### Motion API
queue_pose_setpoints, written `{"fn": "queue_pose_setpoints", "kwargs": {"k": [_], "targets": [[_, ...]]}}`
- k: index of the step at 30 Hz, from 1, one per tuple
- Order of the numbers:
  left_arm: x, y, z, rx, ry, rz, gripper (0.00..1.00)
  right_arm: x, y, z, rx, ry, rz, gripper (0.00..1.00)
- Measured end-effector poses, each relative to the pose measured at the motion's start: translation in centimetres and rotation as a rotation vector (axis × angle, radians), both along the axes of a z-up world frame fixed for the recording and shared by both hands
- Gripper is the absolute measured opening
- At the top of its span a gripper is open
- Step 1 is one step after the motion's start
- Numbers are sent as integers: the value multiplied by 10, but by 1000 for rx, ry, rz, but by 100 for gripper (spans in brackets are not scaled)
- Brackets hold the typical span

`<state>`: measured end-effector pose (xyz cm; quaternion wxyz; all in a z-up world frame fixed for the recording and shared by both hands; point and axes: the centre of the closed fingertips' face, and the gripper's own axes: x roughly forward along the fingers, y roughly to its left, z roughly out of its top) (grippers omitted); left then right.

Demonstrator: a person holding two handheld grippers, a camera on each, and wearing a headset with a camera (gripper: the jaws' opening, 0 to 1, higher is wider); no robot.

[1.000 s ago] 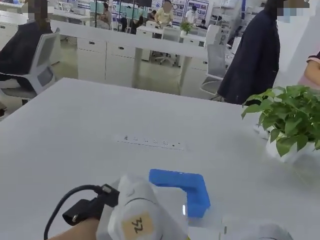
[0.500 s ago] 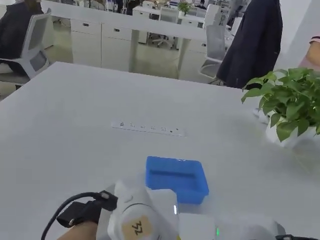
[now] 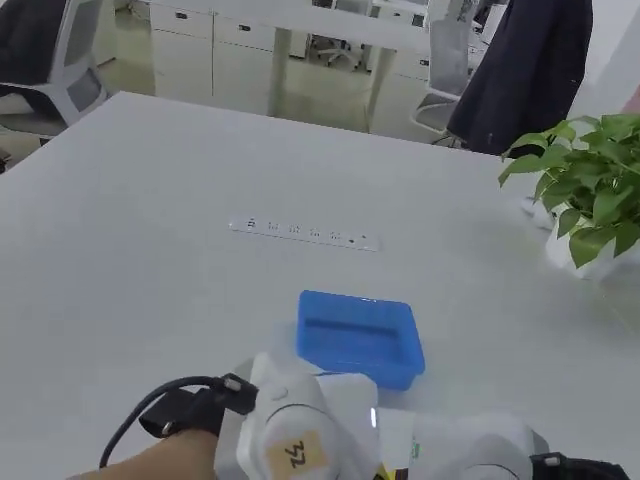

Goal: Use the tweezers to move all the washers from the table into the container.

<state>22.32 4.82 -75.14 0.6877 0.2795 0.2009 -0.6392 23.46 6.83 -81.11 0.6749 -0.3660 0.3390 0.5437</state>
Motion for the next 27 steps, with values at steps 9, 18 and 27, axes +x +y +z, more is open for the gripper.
{"fn": "queue_pose_setpoints", "kwargs": {"k": [9,18,27], "targets": [[7,-3,-8,8,8,-10,0,2,0,-3,-13,8,14,2],[16,1,-13,-17,0,22,0,11,-6,-5,-26,2,19,3],[22,12,-46,-16,52,104,0,14,-4,-32,-95,3,61,4]]}}
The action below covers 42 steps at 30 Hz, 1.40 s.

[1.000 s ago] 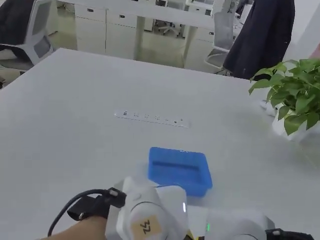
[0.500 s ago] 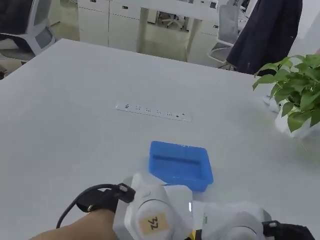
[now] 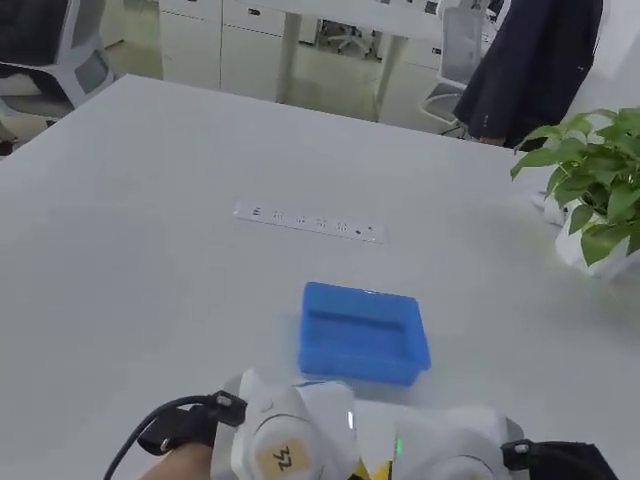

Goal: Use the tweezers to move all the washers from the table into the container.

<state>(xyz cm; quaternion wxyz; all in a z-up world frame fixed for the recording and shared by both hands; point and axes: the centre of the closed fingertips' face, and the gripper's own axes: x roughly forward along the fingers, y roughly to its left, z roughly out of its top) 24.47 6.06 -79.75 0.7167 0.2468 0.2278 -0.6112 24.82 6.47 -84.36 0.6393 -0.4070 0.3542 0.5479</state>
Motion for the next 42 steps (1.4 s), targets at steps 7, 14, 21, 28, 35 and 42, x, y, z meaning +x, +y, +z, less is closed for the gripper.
{"fn": "queue_pose_setpoints", "kwargs": {"k": [7,14,21,28,35,42], "targets": [[5,11,-28,27,54,36,0,3,5,-22,-63,-42,23,5],[4,15,-44,64,60,32,0,8,-4,-21,-66,-77,-24,7],[17,14,-44,80,3,67,0,2,-23,-14,-69,-76,-99,20],[24,0,-42,99,-11,26,17,-9,-36,-1,22,-38,-289,22],[24,-1,-62,181,6,-46,15,-8,-55,-10,1,-15,-350,22],[27,8,-64,213,4,-16,12,8,-65,-12,27,-5,-419,20]]}}
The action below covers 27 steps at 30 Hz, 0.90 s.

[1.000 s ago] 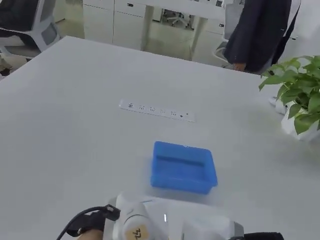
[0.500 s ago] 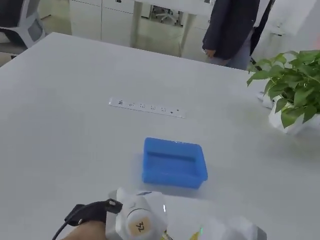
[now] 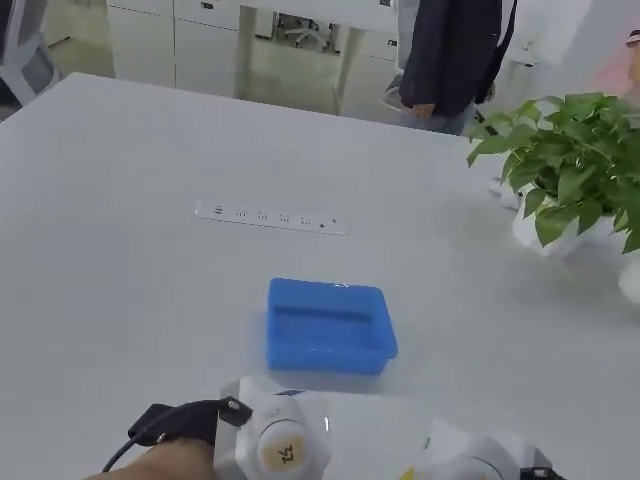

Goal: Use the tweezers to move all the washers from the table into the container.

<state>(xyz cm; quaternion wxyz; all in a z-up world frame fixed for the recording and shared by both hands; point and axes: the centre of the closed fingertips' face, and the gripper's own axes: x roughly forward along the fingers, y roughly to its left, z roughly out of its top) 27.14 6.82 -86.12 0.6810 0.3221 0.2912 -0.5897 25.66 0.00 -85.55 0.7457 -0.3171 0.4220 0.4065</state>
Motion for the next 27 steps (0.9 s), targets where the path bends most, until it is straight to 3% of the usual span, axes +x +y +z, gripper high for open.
{"fn": "queue_pose_setpoints", "kwargs": {"k": [9,13,15,17,20,22,27], "targets": [[-10,5,-3,3,27,57,8,18,-2,0,26,-24,-45,18],[-10,7,-2,-5,20,100,11,21,-3,2,41,-38,-82,19],[-6,6,7,-48,-2,157,12,20,-3,8,55,-59,-88,18],[0,10,19,-103,-25,247,19,17,-3,16,103,-69,-145,19],[-1,23,34,-174,-4,390,31,9,-6,37,242,-70,-294,22],[-4,31,44,-213,10,457,37,7,-12,49,307,-80,-364,25],[-8,53,76,-308,30,660,64,7,-27,76,380,-117,-461,34]]}}
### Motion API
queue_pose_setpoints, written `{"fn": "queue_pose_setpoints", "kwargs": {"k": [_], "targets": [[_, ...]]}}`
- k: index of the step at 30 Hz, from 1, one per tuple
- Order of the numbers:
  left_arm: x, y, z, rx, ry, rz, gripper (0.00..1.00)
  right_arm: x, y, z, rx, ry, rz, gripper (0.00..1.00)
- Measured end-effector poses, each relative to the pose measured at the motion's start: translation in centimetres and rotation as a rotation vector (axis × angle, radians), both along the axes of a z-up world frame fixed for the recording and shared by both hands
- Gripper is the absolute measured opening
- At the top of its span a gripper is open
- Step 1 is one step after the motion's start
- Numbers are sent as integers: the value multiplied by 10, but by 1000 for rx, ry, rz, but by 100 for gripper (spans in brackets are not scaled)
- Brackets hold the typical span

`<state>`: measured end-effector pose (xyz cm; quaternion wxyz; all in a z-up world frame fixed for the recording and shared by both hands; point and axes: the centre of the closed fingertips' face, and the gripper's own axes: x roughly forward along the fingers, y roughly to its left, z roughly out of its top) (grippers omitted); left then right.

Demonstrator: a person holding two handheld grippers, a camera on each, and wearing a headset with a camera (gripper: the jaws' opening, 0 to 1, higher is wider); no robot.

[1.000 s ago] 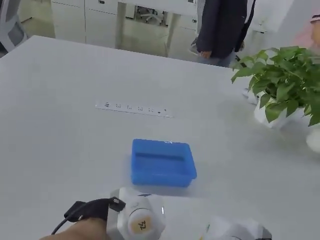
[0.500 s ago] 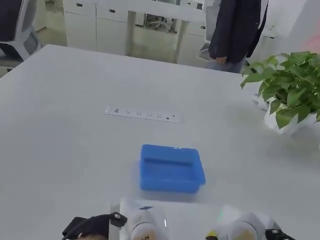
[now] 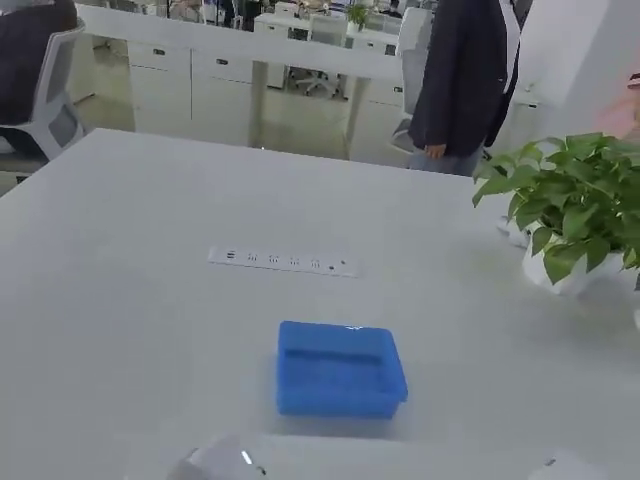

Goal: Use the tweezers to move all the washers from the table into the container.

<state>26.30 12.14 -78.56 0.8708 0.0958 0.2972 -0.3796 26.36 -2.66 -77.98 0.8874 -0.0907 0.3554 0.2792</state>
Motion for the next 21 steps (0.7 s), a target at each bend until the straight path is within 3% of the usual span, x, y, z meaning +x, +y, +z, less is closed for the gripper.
{"fn": "queue_pose_setpoints", "kwargs": {"k": [3,4,5,10,15,21], "targets": [[-1,13,19,-55,-9,108,75,0,-6,10,3,-22,-26,42],[-1,18,24,-63,-20,139,79,-1,-8,13,4,-30,-32,43],[1,24,33,-78,-52,180,82,-1,-9,15,4,-39,-36,45],[-1,50,47,-86,-91,307,95,-3,-17,24,-3,-66,-64,56],[-11,60,44,-61,-82,339,97,-7,-28,27,-3,-78,-105,65],[-17,65,47,-33,-110,355,96,-12,-36,31,16,-80,-140,70]]}}
